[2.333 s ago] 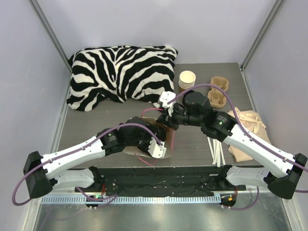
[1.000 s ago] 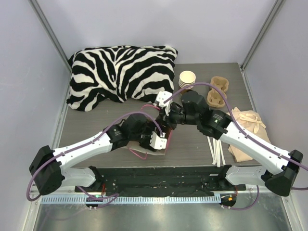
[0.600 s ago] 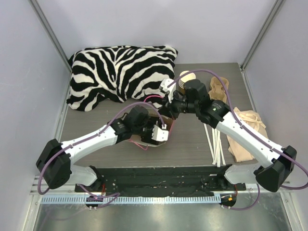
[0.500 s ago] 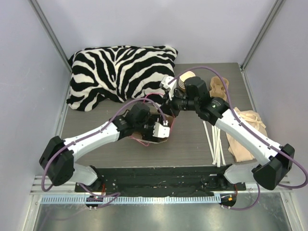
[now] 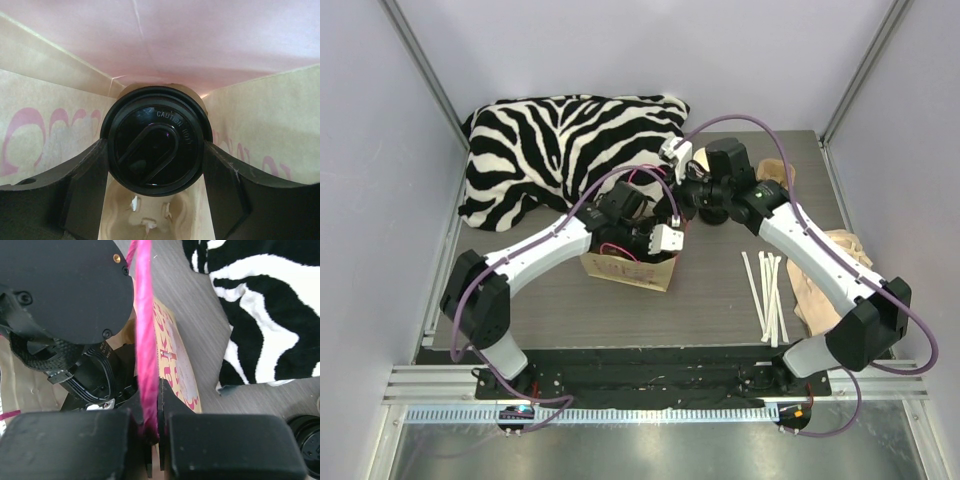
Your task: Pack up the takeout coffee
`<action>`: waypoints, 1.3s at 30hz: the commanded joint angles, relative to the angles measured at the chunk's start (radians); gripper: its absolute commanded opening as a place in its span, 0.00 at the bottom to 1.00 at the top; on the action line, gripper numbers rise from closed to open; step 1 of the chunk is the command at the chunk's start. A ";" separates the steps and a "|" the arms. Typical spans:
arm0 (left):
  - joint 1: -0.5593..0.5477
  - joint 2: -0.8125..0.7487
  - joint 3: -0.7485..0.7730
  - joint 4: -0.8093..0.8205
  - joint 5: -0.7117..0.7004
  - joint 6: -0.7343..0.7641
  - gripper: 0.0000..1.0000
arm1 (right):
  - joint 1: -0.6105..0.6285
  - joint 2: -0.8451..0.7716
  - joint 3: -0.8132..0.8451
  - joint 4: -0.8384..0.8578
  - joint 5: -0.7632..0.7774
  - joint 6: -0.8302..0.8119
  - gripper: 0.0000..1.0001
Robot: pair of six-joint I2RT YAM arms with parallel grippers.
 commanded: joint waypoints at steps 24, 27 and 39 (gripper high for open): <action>0.096 0.239 0.039 -0.073 -0.100 -0.055 0.08 | -0.045 0.069 0.077 -0.102 -0.156 -0.014 0.01; 0.096 0.208 0.044 -0.060 -0.102 -0.080 0.18 | -0.046 0.068 0.074 -0.102 -0.157 -0.026 0.01; 0.085 0.076 -0.007 0.024 -0.122 -0.095 0.44 | -0.051 0.065 0.074 -0.102 -0.151 -0.037 0.01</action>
